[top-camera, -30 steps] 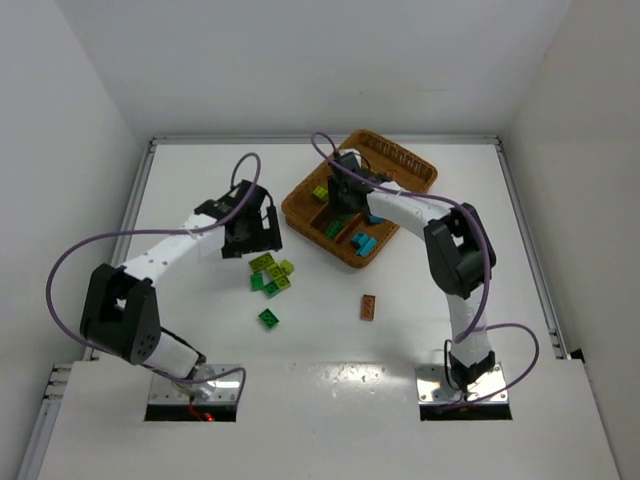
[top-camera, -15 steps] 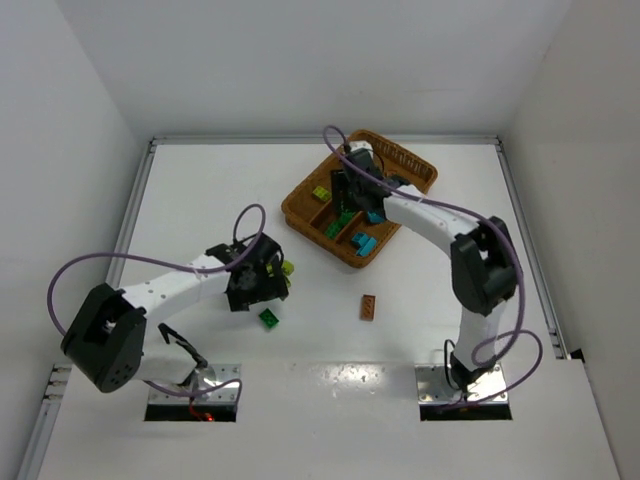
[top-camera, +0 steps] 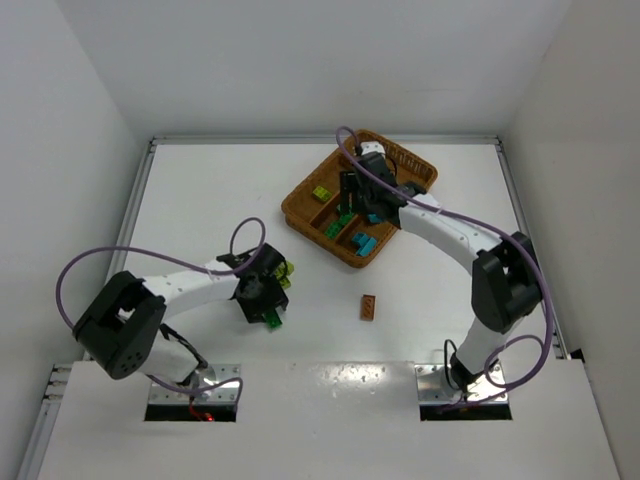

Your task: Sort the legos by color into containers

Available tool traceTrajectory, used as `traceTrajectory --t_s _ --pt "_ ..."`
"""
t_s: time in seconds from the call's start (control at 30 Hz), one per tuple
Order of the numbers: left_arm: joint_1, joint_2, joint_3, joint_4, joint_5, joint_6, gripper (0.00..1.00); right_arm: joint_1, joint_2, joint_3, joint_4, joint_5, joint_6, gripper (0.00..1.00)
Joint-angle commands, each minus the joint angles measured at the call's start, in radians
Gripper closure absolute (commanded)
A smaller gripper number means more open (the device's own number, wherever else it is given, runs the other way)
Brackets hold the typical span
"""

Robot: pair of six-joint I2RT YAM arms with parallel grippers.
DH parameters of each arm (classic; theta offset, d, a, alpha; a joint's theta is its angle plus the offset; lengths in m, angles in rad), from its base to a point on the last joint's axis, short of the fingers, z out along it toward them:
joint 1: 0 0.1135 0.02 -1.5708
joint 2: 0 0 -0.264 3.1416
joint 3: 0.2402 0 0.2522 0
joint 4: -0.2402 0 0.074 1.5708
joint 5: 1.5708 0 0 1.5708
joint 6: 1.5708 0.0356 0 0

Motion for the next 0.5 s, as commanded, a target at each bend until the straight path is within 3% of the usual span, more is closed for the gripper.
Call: traceTrajectory --t_s 0.0,0.2,0.47 --pt "-0.026 0.024 -0.001 0.022 0.018 -0.029 0.40 0.003 -0.050 -0.007 -0.002 0.007 0.037 0.29" --pt "-0.059 0.012 0.068 -0.027 -0.023 0.011 0.65 0.003 -0.126 -0.070 -0.002 0.027 0.069 0.29" --pt "-0.079 0.106 0.416 -0.148 -0.192 0.199 0.75 0.003 -0.254 -0.176 -0.060 0.116 0.144 0.29"
